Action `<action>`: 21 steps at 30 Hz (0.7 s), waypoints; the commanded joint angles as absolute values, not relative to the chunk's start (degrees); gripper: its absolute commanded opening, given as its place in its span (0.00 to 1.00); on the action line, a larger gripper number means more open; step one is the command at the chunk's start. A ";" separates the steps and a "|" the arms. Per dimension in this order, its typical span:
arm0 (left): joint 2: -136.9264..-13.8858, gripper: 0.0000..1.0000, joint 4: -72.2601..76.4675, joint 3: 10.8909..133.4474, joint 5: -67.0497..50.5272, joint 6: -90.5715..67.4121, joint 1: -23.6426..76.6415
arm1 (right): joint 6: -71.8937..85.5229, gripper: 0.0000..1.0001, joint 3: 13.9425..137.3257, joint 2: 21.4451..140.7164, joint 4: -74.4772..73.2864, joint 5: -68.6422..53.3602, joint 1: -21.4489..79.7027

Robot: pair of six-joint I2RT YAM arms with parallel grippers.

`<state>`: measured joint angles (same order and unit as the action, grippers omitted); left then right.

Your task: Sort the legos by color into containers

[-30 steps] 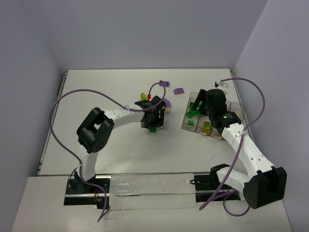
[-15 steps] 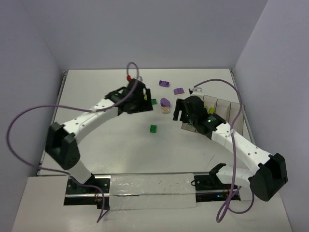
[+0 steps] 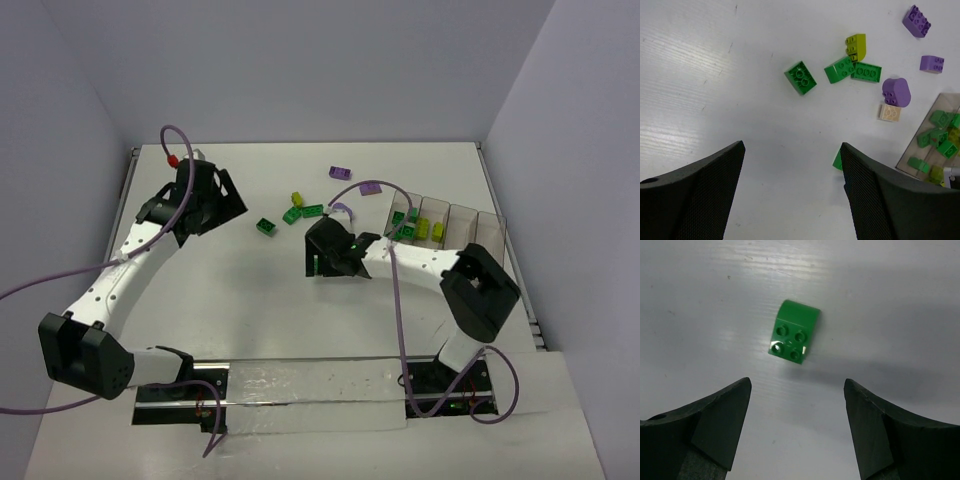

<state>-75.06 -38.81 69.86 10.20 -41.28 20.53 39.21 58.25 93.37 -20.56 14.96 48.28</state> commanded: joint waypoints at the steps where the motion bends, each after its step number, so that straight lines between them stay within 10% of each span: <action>1: -74.71 0.85 -38.85 69.05 8.88 -40.99 20.21 | 43.01 0.81 63.54 98.37 -18.81 16.29 49.72; 8: -74.15 0.85 -38.00 67.44 8.03 -40.90 20.13 | 43.07 0.71 67.75 105.59 -20.18 18.60 50.13; 16: -74.53 0.84 -37.53 66.89 7.65 -40.85 20.20 | 42.54 0.25 69.63 105.02 -21.68 21.97 50.11; 21: -74.27 0.84 -37.53 65.98 8.00 -40.78 20.16 | 38.06 0.16 70.31 97.84 -23.09 26.47 49.26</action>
